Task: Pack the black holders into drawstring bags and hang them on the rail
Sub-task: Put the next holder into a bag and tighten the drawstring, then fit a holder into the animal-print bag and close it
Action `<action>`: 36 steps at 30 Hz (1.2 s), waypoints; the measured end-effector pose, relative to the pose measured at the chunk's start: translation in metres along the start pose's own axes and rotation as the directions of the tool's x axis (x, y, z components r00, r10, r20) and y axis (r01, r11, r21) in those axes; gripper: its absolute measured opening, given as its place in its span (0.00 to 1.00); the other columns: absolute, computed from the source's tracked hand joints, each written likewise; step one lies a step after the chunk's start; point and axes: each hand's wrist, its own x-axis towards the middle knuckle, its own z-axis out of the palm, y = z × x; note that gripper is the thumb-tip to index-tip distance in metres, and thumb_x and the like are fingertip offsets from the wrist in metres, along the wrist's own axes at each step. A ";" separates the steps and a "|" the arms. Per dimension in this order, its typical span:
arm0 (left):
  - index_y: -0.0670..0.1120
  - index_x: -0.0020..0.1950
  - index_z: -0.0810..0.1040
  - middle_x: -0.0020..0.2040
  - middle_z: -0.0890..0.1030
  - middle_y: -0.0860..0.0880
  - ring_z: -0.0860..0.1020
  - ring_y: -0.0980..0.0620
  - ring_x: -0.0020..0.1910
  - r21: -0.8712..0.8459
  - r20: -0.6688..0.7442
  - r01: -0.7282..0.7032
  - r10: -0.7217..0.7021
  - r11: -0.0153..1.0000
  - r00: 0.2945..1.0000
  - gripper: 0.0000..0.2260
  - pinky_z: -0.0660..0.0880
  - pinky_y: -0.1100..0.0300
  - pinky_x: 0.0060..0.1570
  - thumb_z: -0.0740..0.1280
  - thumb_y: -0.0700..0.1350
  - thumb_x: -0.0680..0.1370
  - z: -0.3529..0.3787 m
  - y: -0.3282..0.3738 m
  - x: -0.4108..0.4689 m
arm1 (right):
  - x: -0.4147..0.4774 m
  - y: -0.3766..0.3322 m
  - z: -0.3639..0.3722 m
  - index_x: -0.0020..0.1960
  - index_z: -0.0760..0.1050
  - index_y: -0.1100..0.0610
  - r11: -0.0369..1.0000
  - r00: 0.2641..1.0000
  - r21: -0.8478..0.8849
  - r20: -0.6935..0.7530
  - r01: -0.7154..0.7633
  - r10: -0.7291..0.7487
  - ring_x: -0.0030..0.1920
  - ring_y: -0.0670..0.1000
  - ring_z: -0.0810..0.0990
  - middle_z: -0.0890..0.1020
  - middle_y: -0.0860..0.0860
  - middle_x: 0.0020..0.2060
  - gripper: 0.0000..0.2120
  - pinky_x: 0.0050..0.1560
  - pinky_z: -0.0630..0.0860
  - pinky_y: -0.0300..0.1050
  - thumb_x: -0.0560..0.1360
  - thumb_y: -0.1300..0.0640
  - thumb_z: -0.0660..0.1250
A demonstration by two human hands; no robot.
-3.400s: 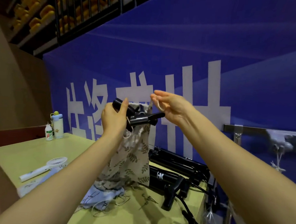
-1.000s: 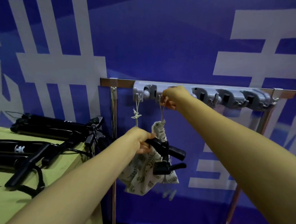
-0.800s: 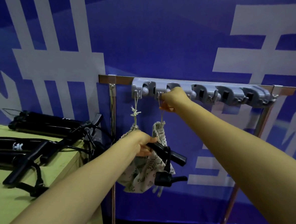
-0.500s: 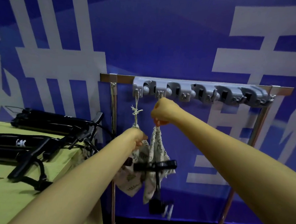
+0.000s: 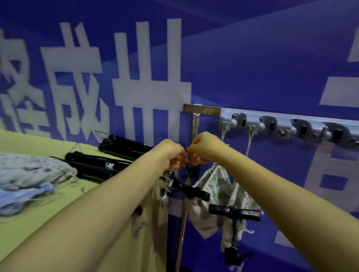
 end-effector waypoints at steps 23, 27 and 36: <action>0.45 0.25 0.66 0.24 0.68 0.46 0.64 0.49 0.22 0.323 -0.528 0.335 -0.125 0.885 0.840 0.21 0.62 0.63 0.28 0.68 0.48 0.76 -0.280 -0.168 -0.054 | 0.000 -0.157 0.240 0.58 0.76 0.53 0.772 0.811 -0.283 0.345 0.570 -0.472 0.56 0.56 0.77 0.77 0.54 0.57 0.14 0.52 0.76 0.49 0.74 0.61 0.67; 0.45 0.24 0.65 0.22 0.67 0.47 0.63 0.49 0.21 0.296 -0.519 0.354 -0.161 0.887 0.840 0.23 0.58 0.65 0.25 0.67 0.49 0.77 -0.286 -0.178 -0.045 | 0.006 -0.155 0.249 0.58 0.75 0.54 0.664 0.777 -0.404 0.330 0.630 -0.536 0.53 0.59 0.76 0.75 0.56 0.55 0.12 0.47 0.76 0.50 0.75 0.61 0.65; 0.44 0.34 0.70 0.35 0.72 0.41 0.69 0.48 0.36 0.206 -0.568 0.202 -0.051 0.957 0.821 0.12 0.68 0.59 0.41 0.67 0.43 0.76 -0.292 -0.188 -0.035 | 0.017 -0.159 0.258 0.49 0.76 0.58 0.503 0.656 -0.435 0.355 0.747 -0.666 0.47 0.57 0.76 0.77 0.55 0.47 0.05 0.47 0.76 0.52 0.76 0.62 0.62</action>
